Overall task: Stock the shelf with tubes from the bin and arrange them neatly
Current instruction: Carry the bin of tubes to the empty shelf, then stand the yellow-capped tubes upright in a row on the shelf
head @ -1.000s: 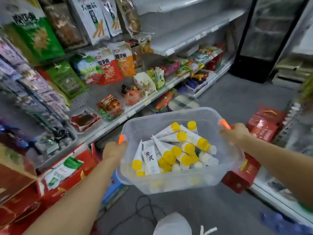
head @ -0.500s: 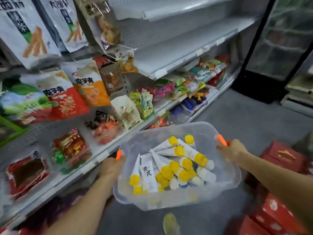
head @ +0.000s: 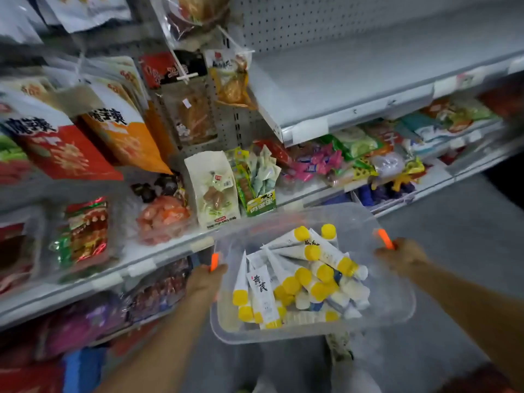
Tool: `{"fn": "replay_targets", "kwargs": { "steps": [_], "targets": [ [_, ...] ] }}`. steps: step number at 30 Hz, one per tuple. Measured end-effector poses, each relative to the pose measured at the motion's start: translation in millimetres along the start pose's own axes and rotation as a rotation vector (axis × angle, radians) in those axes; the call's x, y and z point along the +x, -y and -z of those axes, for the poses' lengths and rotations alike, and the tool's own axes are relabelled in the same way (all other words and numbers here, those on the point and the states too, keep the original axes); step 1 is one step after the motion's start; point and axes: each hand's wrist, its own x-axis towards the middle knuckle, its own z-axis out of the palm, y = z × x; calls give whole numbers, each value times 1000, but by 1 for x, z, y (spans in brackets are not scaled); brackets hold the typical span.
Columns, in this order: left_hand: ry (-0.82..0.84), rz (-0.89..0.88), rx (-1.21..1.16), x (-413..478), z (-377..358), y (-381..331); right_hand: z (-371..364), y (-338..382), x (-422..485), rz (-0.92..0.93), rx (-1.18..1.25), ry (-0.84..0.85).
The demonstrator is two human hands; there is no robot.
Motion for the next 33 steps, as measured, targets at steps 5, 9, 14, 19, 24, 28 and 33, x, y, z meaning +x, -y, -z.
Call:
{"fn": "replay_targets", "kwargs": {
  "steps": [5, 9, 14, 19, 24, 28, 33],
  "targets": [
    [-76, 146, -109, 28, -56, -27, -7, 12, 111, 38, -51, 108],
    [-126, 213, -208, 47, -93, -35, -17, 20, 174, 78, -80, 163],
    [-250, 242, -150, 68, -117, -57, -35, 24, 222, 107, -113, 159],
    [-284, 324, -212, 71, -129, -61, -37, 28, 232, 130, -187, 203],
    [-401, 226, -15, 37, -137, -84, -42, 38, 203, 673, -526, -140],
    [-416, -159, -9, 20, -173, -109, -64, 47, 187, 938, -643, 45],
    [-93, 88, -136, 45, -219, -125, -87, 50, 182, 752, -689, 261]
  ]
}}
